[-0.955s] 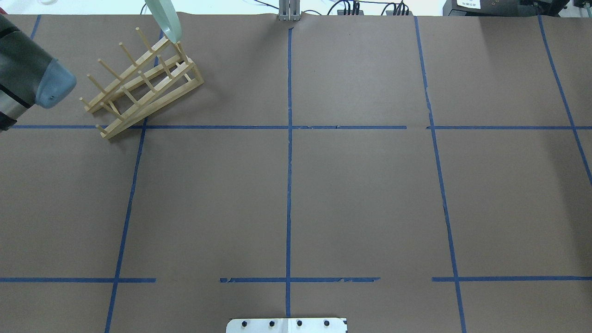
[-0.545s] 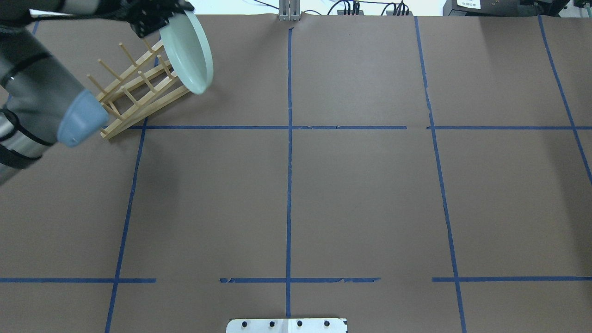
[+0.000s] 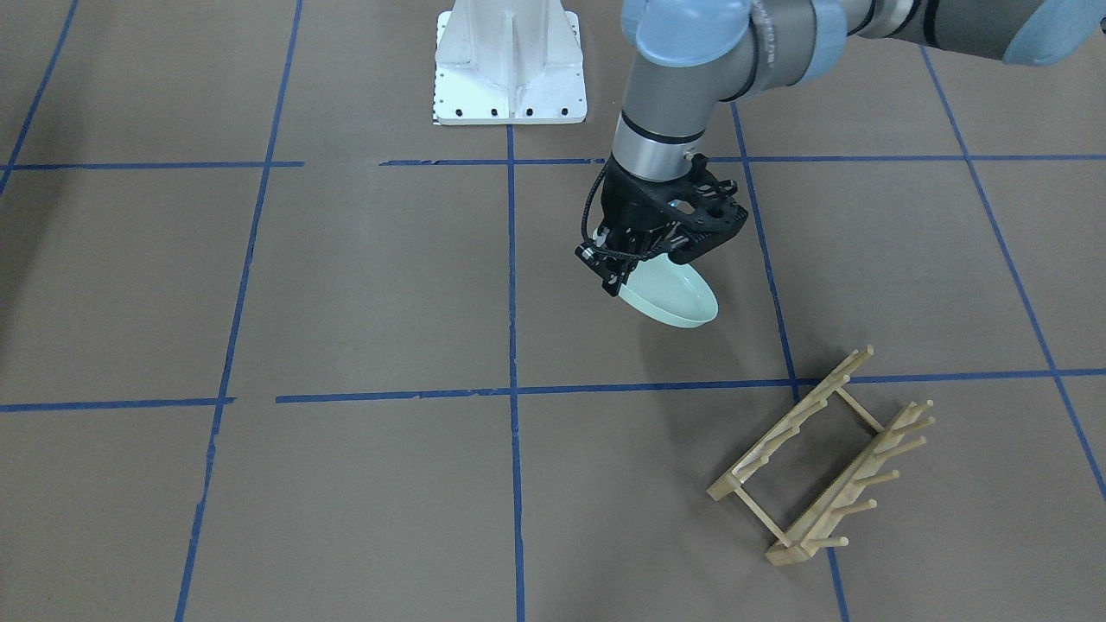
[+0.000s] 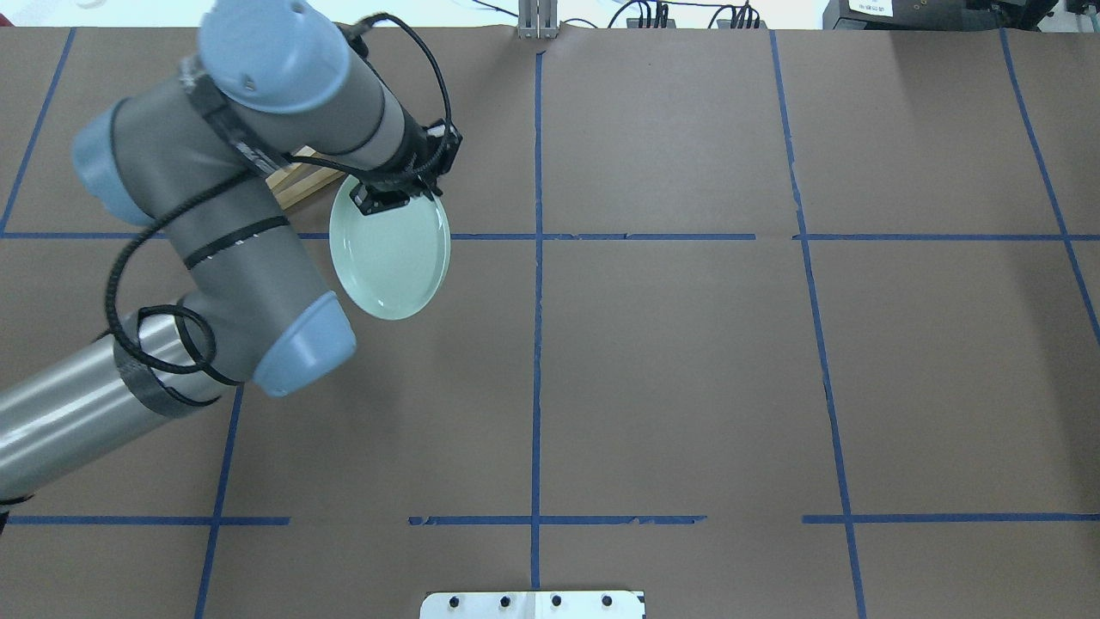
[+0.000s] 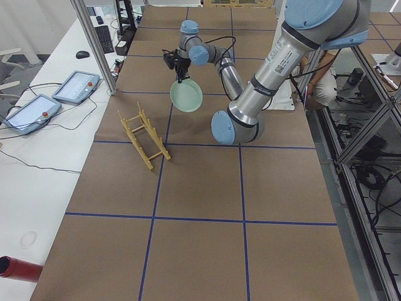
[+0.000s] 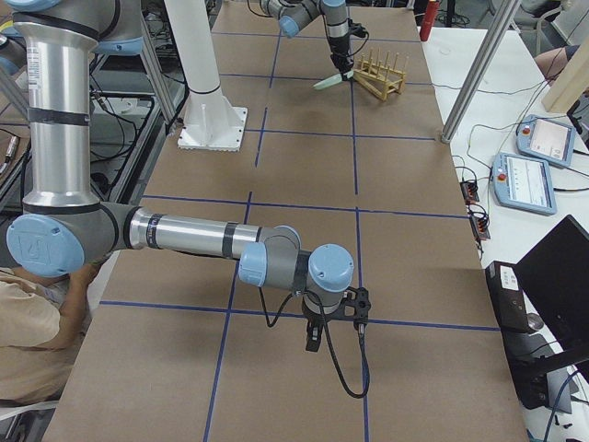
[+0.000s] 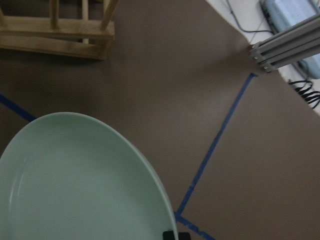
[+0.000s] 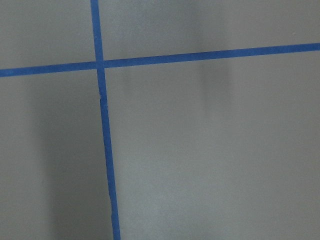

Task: Place plate on table
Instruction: 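Carry the plate with the left gripper toward the robot and lower it flat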

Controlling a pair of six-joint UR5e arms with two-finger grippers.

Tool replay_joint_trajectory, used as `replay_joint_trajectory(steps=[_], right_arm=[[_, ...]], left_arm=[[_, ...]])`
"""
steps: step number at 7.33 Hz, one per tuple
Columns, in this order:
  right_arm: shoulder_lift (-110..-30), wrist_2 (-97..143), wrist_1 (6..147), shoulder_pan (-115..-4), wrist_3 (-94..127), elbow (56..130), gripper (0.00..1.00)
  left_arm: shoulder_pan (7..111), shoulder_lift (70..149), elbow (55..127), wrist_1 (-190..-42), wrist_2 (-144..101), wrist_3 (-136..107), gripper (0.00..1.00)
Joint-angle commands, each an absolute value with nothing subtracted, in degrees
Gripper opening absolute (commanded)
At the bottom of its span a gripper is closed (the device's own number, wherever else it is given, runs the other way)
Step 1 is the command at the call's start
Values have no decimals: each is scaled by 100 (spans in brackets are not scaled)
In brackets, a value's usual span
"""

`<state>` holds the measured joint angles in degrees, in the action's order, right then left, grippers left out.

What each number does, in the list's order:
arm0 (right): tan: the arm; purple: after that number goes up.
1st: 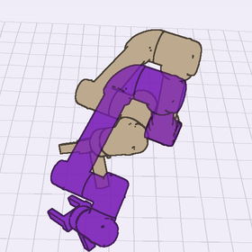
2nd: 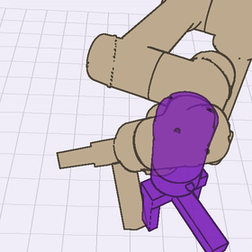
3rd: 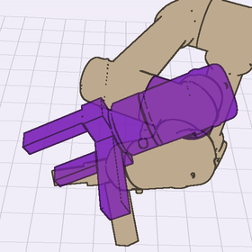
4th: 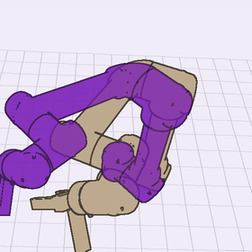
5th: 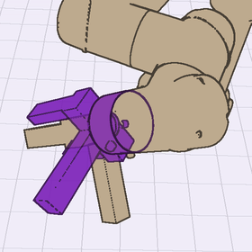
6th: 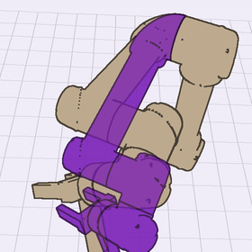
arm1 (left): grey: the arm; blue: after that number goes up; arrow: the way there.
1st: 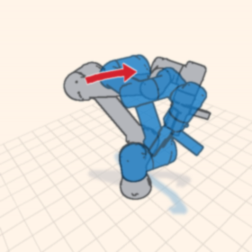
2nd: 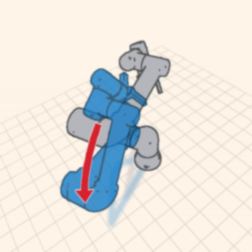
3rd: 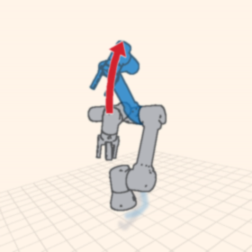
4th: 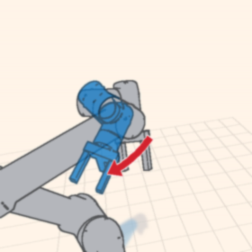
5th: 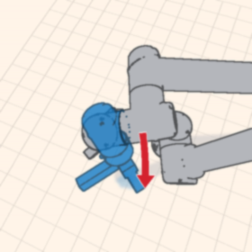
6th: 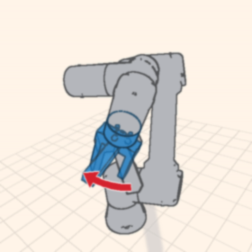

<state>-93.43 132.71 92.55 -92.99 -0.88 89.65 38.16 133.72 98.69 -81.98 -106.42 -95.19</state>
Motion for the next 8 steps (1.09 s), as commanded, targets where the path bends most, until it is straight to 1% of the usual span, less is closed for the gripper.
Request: replay_joint_trajectory(steps=[1, 2, 6, 7, 8], right_arm=[[-9343, 13271, 9255, -9299, -88, 8965, 100], [-9343, 13271, 9255, -9299, -88, 8965, 100], [-9343, 13271, 9255, -9299, -88, 8965, 100], [-9343, 13271, 9255, -9299, -88, 8965, 100], [-9343, 13271, 9255, -9299, -88, 8965, 100]], left_arm=[[3184, 13700, 8831, -7392, -10608, -8607, 0], [3095, 13780, 8572, -7392, -10643, -8326, 0], [2507, 13860, 8288, -7321, -10652, -8314, 1], [2514, 13973, 8297, -7321, -10635, -8314, 16], [2514, 13975, 8314, -7339, -10609, -8288, 77]])
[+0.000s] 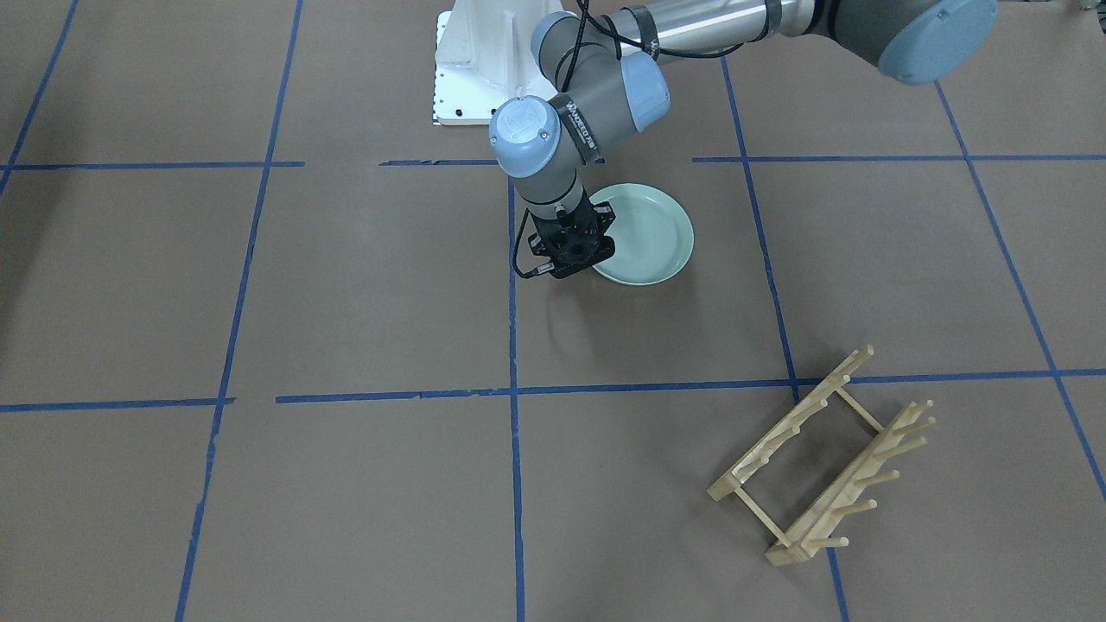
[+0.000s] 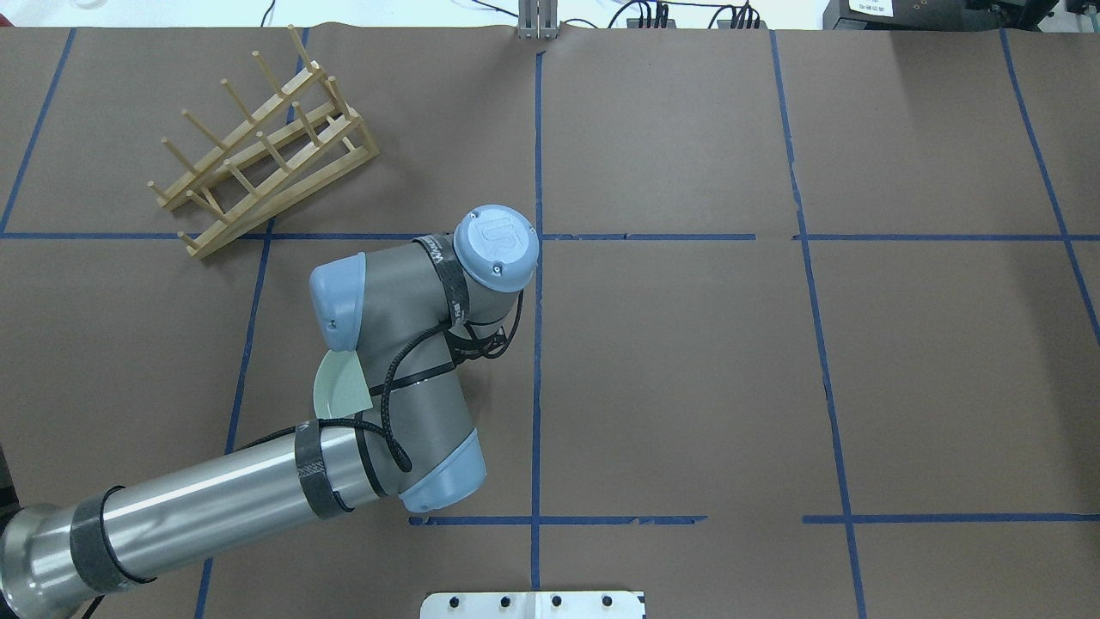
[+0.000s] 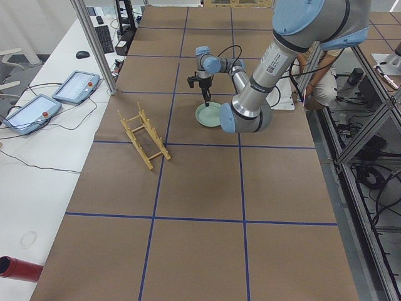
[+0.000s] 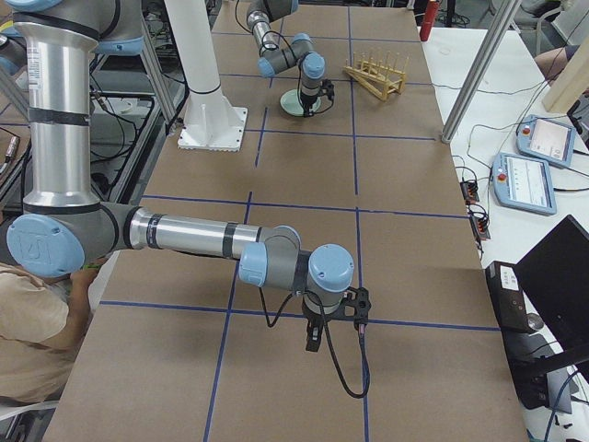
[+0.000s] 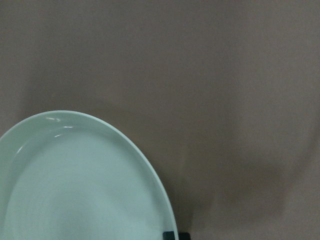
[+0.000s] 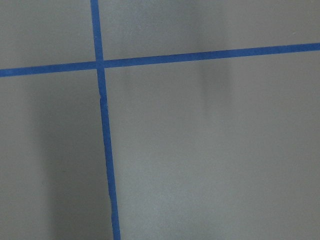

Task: Place plate on table
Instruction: 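Carry the plate with the left gripper toward the robot and lower it flat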

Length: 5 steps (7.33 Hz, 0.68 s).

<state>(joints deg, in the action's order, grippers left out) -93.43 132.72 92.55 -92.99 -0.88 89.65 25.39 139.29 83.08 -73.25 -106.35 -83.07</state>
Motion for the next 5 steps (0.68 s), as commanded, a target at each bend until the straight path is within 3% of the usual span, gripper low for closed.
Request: replay_joint_trajectory(steps=[1, 5], right_arm=[[-9343, 13271, 9255, -9299, -88, 8965, 100], [-9343, 13271, 9255, -9299, -88, 8965, 100]], left_arm=[[2566, 13983, 8375, -7348, -10530, -8288, 100], [4258, 13730, 9428, -7497, -10510, -7213, 100]])
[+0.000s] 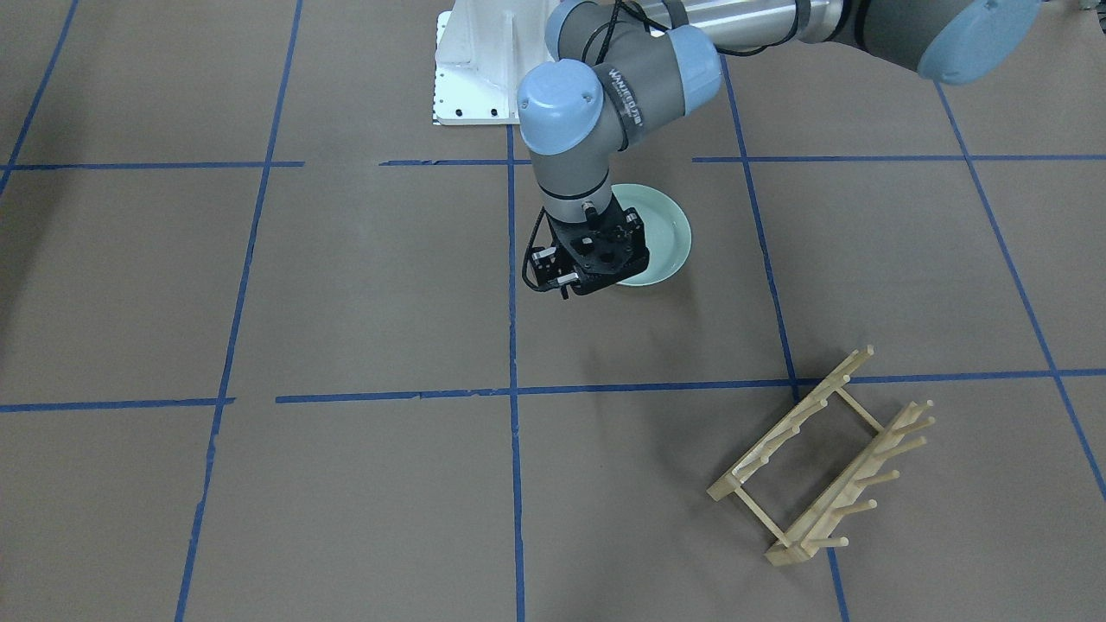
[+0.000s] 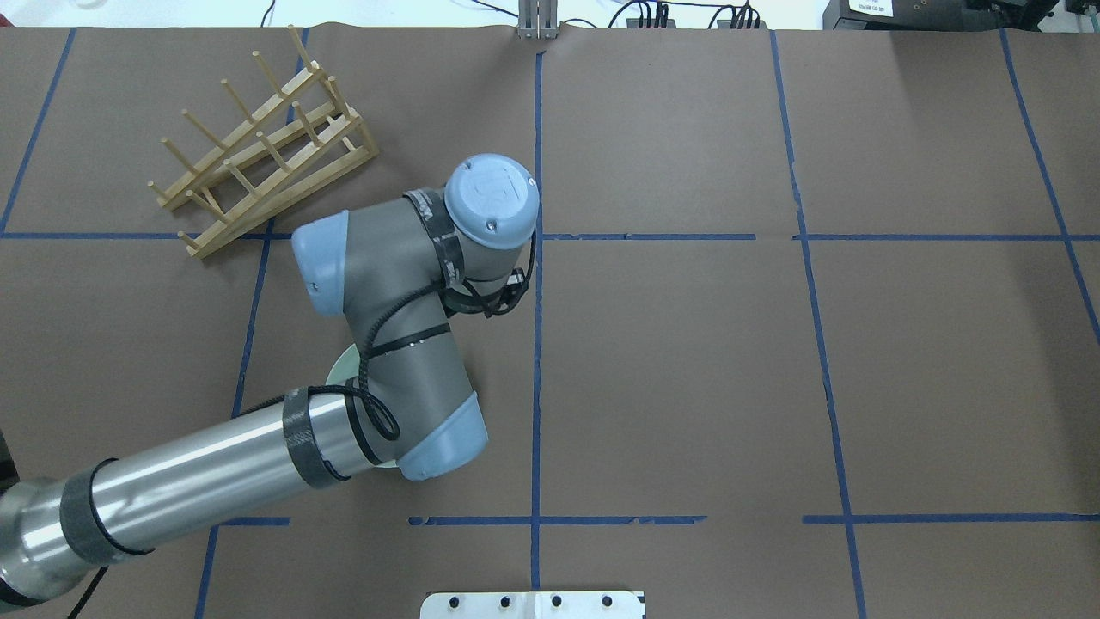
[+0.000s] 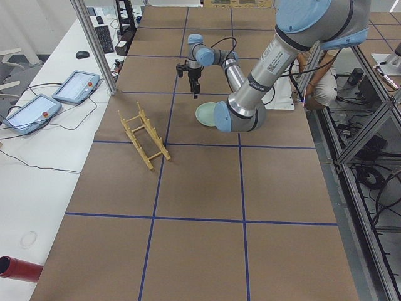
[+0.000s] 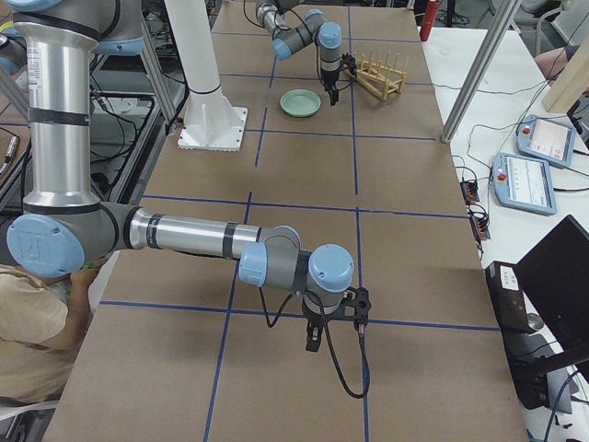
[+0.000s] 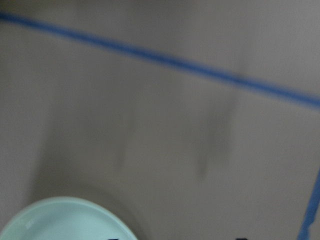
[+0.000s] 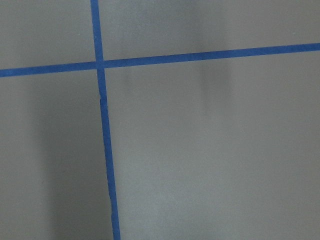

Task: Place plate on table
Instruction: 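Carry the plate with the left gripper toward the robot and lower it flat, then open the left gripper and withdraw the left arm away from the plate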

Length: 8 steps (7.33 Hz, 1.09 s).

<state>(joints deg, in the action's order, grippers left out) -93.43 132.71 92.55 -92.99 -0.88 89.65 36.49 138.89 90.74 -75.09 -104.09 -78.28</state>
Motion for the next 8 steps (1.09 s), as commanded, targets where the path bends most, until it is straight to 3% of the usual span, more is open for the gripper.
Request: replay_joint_trajectory(steps=[1, 3, 6, 8], right_arm=[[-9343, 13271, 9255, -9299, -88, 8965, 100], [-9343, 13271, 9255, -9299, -88, 8965, 100], [-9343, 13271, 9255, -9299, -88, 8956, 100], [-9343, 13271, 9255, -9299, -88, 8956, 100]], left_arm=[[4767, 13172, 9761, -7506, -10938, -6302, 100], [6058, 12169, 10439, -7541, -11703, -4106, 100], [8480, 10448, 10005, -7985, -12662, -249, 100], [9174, 9085, 9660, -9039, -13630, 833, 100]])
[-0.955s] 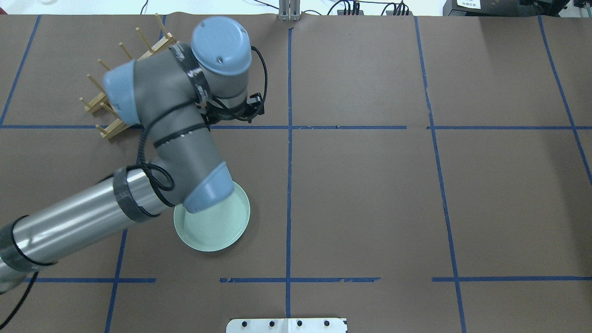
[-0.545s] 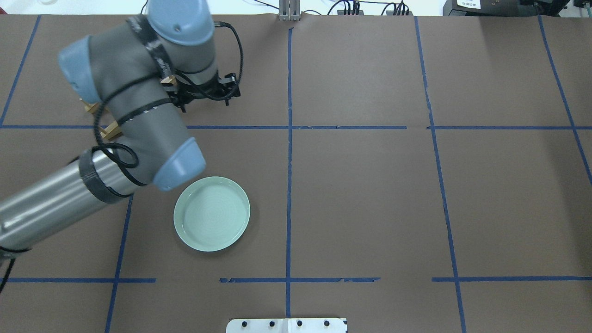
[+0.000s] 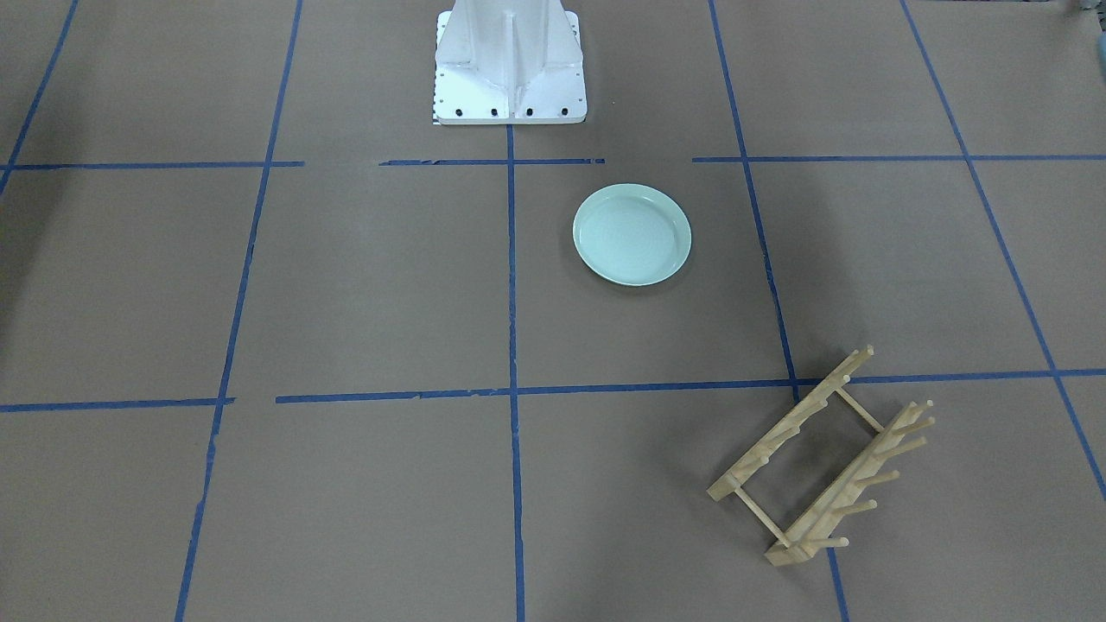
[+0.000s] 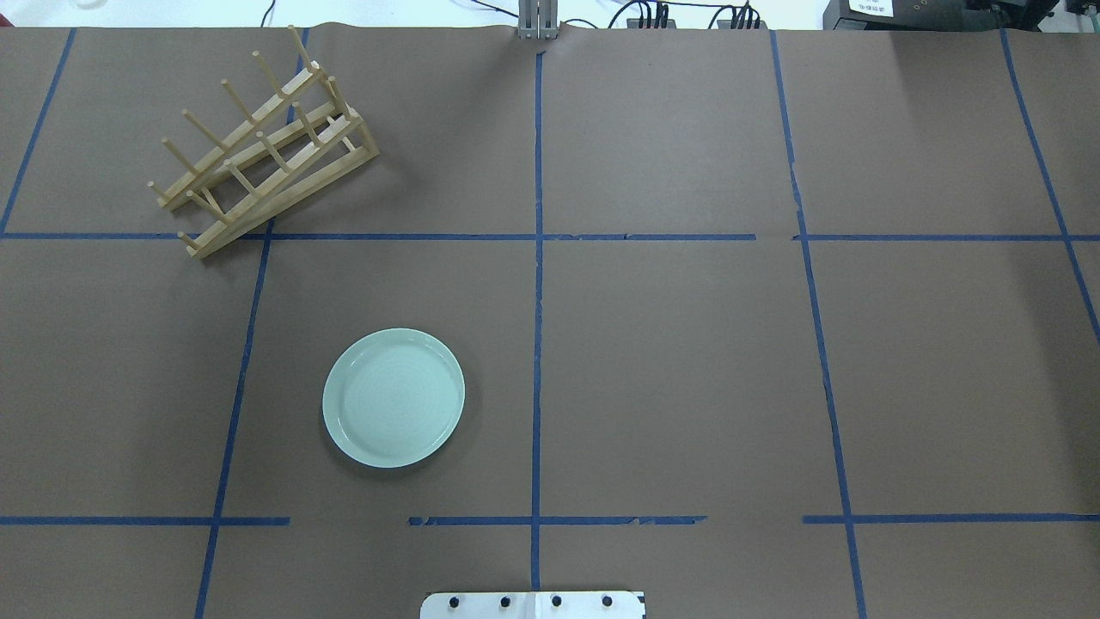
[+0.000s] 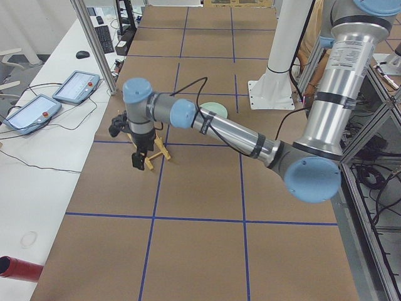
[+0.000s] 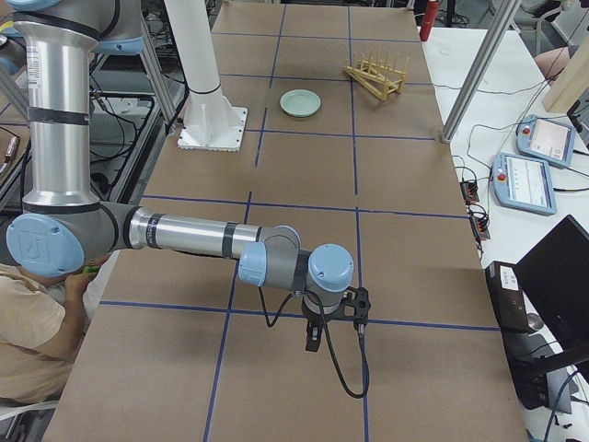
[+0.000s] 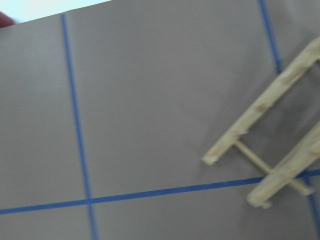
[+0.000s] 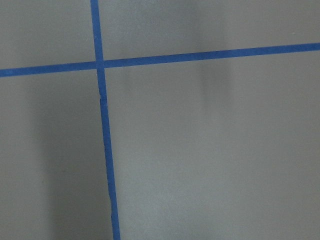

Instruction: Place plate on table

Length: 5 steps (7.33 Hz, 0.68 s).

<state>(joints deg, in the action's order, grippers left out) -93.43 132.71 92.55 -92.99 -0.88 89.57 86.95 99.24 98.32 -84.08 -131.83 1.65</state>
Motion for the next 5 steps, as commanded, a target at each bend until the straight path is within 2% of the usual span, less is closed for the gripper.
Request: replay_joint_trajectory(steps=[1, 3, 5], right_arm=[[-9343, 13271, 9255, -9299, -88, 8956, 100], [-9343, 13271, 9255, -9299, -88, 8956, 100], [-9343, 13271, 9255, -9299, -88, 8956, 100]], left_arm=[[9254, 8879, 9555, -9131, -13623, 870, 100], [9246, 8571, 9501, -9105, -13605, 809, 100], [9246, 8578, 9553, -9062, -13632, 521, 100]])
